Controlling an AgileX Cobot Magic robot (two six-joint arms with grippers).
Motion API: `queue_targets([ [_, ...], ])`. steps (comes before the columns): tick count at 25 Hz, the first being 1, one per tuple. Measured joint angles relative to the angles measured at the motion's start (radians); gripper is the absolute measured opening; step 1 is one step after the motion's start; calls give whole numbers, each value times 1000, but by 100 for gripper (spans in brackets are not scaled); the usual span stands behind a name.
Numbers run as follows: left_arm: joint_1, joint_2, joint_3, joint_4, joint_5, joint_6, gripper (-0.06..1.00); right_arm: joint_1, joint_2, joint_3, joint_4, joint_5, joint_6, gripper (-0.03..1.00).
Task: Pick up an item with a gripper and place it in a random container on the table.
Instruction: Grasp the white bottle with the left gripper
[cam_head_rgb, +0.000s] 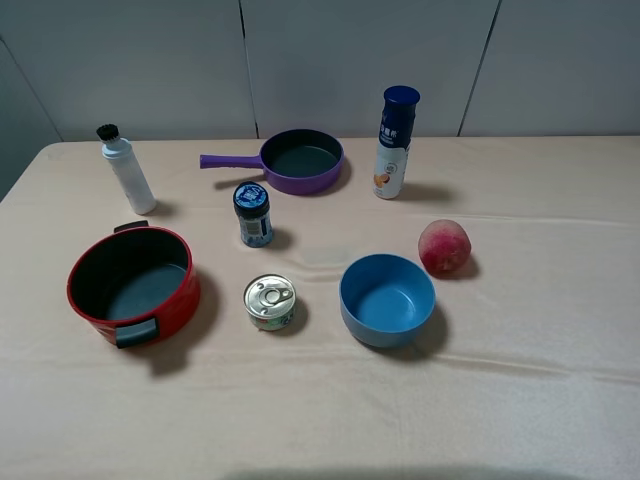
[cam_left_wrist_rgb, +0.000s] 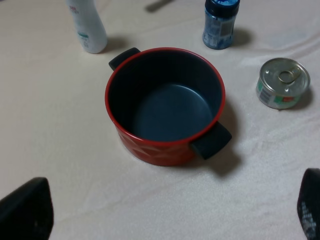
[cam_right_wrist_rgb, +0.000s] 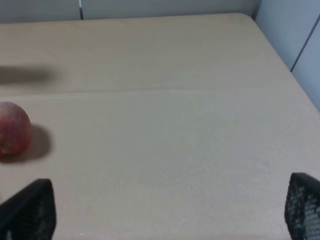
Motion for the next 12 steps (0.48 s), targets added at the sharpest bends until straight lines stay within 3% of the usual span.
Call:
queue_targets([
  [12,0,0,0,0,0,0,99,0,0,0,0,0,0,69],
])
